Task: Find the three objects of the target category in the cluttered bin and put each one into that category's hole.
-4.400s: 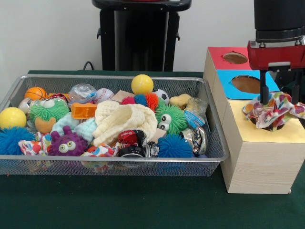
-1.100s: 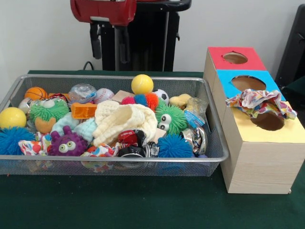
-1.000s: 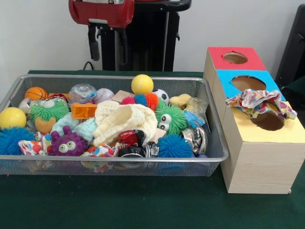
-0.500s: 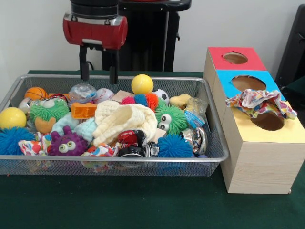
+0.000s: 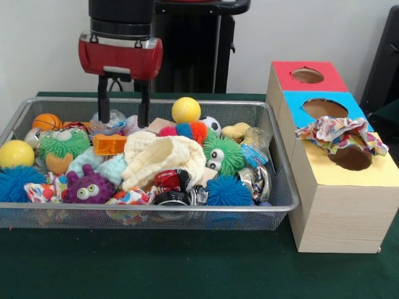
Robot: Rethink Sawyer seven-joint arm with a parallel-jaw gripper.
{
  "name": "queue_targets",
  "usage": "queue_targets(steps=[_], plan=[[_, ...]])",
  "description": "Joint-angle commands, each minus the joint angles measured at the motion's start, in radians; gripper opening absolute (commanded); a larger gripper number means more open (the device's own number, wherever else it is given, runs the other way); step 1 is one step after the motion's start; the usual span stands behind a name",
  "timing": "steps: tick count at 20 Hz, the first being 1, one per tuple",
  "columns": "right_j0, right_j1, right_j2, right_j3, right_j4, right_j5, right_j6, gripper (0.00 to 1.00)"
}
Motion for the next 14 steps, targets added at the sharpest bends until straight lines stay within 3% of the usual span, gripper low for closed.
queue_targets(steps=[1,14], plan=[[-0.03,0.058,0.091,0.063,-0.086,-0.082,-0.031,1.0],[-0.037,0.116,0.098,0.058,-0.146,-0.194,0.016,1.0]])
